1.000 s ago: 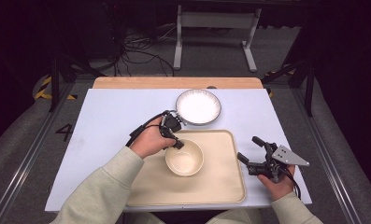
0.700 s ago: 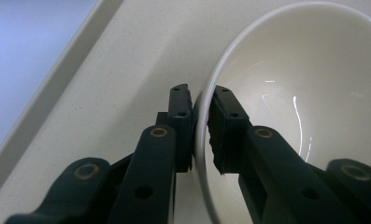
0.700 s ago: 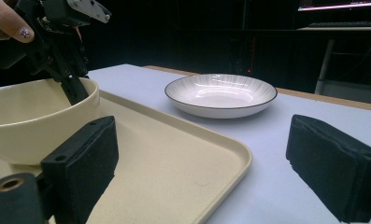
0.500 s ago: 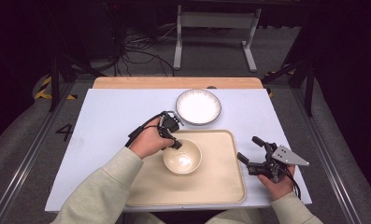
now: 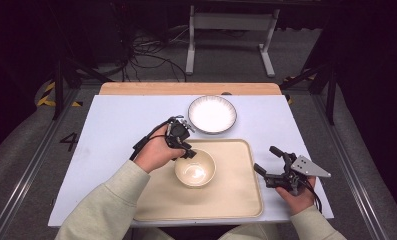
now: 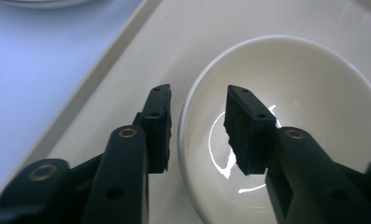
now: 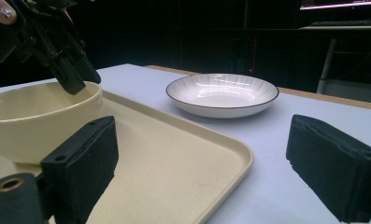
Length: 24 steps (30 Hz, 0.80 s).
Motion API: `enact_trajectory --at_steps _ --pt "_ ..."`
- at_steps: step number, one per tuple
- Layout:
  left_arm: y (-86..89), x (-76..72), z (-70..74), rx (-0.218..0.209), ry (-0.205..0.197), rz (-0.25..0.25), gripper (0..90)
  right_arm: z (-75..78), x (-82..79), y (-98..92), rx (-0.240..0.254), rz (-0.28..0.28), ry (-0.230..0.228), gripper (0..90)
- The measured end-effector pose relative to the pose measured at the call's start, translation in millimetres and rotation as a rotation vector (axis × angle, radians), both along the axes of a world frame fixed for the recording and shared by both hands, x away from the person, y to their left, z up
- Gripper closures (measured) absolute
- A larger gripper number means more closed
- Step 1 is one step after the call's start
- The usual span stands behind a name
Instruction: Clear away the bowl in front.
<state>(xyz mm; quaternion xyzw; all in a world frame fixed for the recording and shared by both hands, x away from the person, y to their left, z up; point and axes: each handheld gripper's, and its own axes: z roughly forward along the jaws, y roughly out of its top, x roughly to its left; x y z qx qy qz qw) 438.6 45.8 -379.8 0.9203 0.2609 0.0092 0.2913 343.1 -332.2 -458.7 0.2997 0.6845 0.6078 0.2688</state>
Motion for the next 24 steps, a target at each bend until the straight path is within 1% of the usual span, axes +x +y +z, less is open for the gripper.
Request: enact_trajectory --at_steps 3,7,8,9,11,12,13,14,15,16,17,24 --pt "8.1 -4.1 6.8 -0.051 -0.036 0.011 54.2 -0.1 0.5 -1.2 0.011 0.006 0.003 9.3" --pt "18.2 -10.6 12.9 -0.094 -0.074 0.030 45.4 0.0 1.1 -2.0 0.021 0.010 0.010 9.2" --pt "20.2 -13.2 14.1 -0.106 -0.074 0.043 43.6 0.0 1.3 -2.2 0.023 0.012 0.010 9.2" --pt "22.3 -14.9 15.3 -0.115 -0.089 0.047 41.5 0.0 1.3 -2.2 0.024 0.014 0.012 9.1" --pt "26.7 -18.8 17.8 -0.140 -0.103 0.060 34.7 0.1 1.6 -2.7 0.025 0.020 0.016 9.0" --pt "29.4 -21.7 19.6 -0.152 -0.107 0.068 33.3 0.1 1.7 -2.7 0.025 0.020 0.016 9.0" --pt "32.6 -24.1 21.4 -0.158 -0.119 0.067 32.6 0.1 1.8 -2.8 0.026 0.023 0.018 9.0" --pt "32.6 -24.1 21.4 -0.158 -0.119 0.067 31.7 0.1 1.8 -2.8 0.026 0.023 0.018 9.0" --pt "38.0 -29.1 23.6 -0.175 -0.137 0.070 30.7 0.2 1.9 -2.9 0.026 0.028 0.020 8.7" --pt "38.0 -29.1 23.6 -0.175 -0.137 0.070 29.8 0.2 1.9 -2.9 0.026 0.028 0.020 8.7" --pt "40.6 -31.5 24.7 -0.182 -0.148 0.075 28.9 0.2 2.1 -3.0 0.027 0.032 0.021 8.3" --pt "61.0 -48.6 30.0 -0.244 -0.204 0.108 26.8 0.2 2.9 -4.7 0.037 0.058 0.022 5.9"
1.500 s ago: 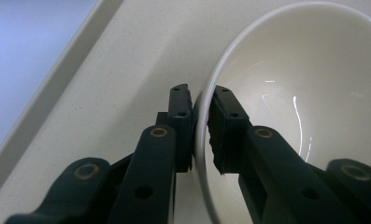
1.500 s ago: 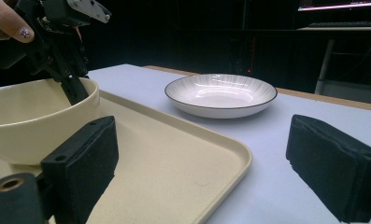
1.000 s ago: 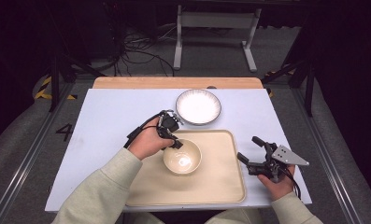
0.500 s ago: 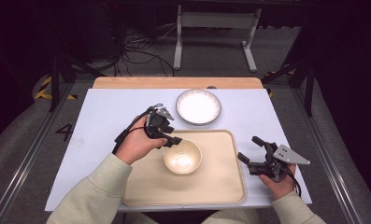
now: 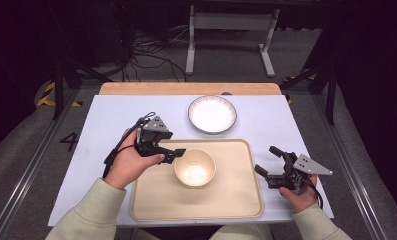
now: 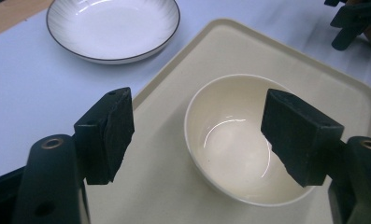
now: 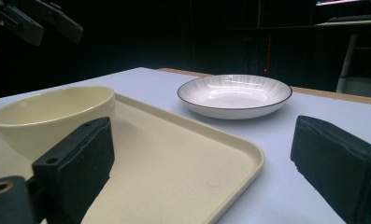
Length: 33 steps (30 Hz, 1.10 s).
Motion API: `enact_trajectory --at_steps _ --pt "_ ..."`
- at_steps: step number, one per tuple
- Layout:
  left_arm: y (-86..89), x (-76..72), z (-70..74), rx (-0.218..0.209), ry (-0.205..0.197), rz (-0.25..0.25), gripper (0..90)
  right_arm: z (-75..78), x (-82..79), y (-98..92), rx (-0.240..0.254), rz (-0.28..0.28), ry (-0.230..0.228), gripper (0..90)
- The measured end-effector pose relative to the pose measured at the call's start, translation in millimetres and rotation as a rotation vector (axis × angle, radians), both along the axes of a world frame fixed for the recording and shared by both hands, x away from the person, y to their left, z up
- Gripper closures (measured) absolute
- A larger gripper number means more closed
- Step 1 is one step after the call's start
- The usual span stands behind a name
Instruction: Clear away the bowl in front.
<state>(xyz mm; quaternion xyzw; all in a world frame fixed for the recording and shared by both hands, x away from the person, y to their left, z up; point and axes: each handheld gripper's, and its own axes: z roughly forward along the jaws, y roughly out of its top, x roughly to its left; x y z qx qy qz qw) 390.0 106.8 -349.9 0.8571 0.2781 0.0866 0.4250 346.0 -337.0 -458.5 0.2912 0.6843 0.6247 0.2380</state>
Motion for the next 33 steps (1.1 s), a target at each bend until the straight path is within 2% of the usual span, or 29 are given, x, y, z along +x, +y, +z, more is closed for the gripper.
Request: enact_trajectory --at_steps 1,4,8,12,16,22,28,30,33 --pt "6.4 -4.4 0.6 -0.020 -0.021 0.005 26.5 0.0 -0.1 0.0 0.000 0.007 -0.002 5.6" --pt "12.5 -9.2 0.8 -0.038 -0.034 0.012 25.4 0.0 0.0 0.0 -0.001 0.015 -0.001 5.4" --pt "26.0 -19.2 0.1 -0.063 -0.084 0.026 23.4 0.2 0.5 0.1 -0.006 0.020 0.004 5.4" --pt "36.4 -26.9 -1.8 -0.076 -0.112 0.036 19.6 0.3 0.6 0.6 -0.011 0.026 0.004 5.4" --pt "50.1 -35.5 -7.8 -0.108 -0.148 0.050 17.1 0.3 0.2 1.2 -0.017 0.028 0.000 4.6" --pt "71.4 -43.7 -16.8 -0.132 -0.175 0.074 15.4 0.3 -0.4 1.6 -0.023 0.032 -0.006 2.9" --pt "93.3 -49.9 -23.7 -0.175 -0.194 0.111 14.7 0.2 -0.7 0.9 -0.015 0.027 -0.010 2.9" --pt "99.2 -51.2 -25.2 -0.191 -0.213 0.120 13.9 0.0 -1.1 0.9 -0.015 0.022 -0.014 2.9" --pt "108.9 -54.1 -28.0 -0.230 -0.220 0.139 13.4 0.0 -1.5 0.6 -0.012 0.021 -0.016 2.9"
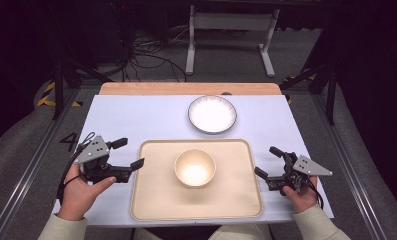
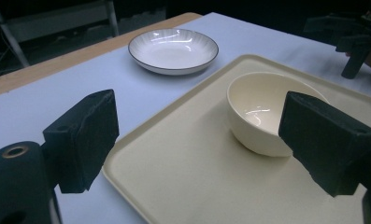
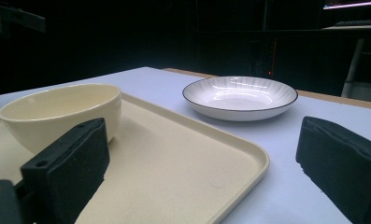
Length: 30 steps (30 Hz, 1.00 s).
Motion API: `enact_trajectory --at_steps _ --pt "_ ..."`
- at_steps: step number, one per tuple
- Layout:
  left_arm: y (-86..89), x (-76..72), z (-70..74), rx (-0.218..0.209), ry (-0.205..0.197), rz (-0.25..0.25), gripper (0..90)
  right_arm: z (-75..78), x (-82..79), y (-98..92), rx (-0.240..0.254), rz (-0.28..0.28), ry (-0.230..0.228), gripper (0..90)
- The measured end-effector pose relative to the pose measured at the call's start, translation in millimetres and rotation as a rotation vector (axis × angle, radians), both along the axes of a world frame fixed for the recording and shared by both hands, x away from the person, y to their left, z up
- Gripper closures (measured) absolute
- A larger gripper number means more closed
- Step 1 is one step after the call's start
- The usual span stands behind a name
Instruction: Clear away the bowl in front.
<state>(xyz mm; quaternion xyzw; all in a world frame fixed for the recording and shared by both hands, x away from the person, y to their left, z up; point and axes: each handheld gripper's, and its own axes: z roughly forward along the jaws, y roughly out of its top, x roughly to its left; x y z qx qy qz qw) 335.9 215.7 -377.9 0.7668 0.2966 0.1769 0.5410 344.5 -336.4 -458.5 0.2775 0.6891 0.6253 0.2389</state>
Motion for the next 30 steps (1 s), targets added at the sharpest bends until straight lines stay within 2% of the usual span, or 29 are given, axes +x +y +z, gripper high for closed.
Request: enact_trajectory --at_steps 7,11,19,22,30 --pt "13.7 -3.9 -10.2 -0.040 -0.010 0.024 12.7 -0.1 0.0 -0.5 0.007 -0.001 0.001 3.0" --pt "19.1 -4.3 -16.2 -0.036 -0.028 0.050 9.6 0.0 0.3 -0.5 0.006 0.002 0.003 3.0" --pt "36.7 -6.3 -40.7 -0.116 -0.032 0.088 8.4 0.4 1.1 0.7 -0.008 0.005 0.010 3.0" --pt "39.8 -7.2 -49.8 -0.129 -0.027 0.098 8.2 0.6 0.9 1.7 -0.015 0.002 0.012 3.1" --pt "37.1 -3.2 -73.2 -0.108 -0.007 0.106 7.0 0.6 1.2 2.1 -0.020 0.006 0.010 3.1"
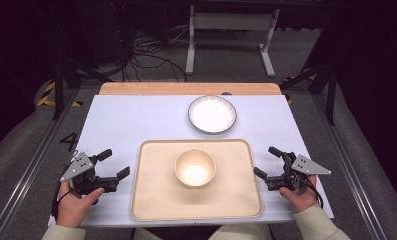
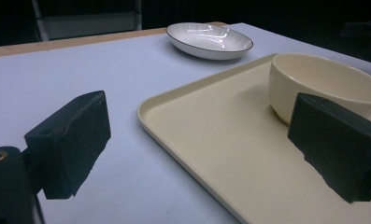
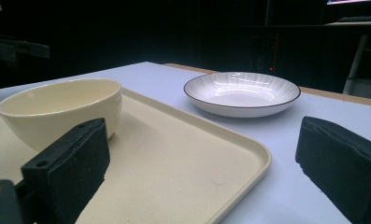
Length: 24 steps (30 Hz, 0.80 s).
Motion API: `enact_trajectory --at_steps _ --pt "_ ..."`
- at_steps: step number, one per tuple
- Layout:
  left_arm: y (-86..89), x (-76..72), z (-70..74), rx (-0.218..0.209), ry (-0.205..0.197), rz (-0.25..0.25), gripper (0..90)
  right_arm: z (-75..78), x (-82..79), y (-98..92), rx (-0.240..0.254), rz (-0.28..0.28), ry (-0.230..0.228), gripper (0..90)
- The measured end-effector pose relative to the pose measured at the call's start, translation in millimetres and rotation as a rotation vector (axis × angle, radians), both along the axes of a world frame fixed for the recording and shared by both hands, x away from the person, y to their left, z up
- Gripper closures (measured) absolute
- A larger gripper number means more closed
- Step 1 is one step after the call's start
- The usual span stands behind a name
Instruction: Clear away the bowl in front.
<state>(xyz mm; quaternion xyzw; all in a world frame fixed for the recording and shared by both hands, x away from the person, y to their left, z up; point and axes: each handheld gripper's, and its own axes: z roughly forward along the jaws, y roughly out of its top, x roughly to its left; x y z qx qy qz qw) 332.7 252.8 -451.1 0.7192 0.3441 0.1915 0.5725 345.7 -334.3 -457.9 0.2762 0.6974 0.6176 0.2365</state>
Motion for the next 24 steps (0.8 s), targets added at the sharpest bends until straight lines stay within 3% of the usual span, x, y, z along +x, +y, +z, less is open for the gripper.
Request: enact_trajectory --at_steps 9,17,24 --pt "-4.5 4.0 -13.5 -0.002 0.010 -0.004 6.6 -0.2 0.1 -0.8 0.010 -0.001 0.003 3.2" --pt "-6.2 3.7 -17.6 0.010 -0.004 0.001 6.1 -0.2 -0.2 -0.5 0.004 0.002 0.001 3.6" --pt "-10.3 0.7 -17.5 0.051 -0.028 0.028 5.8 -0.2 0.9 -1.4 0.013 0.013 0.007 3.6"
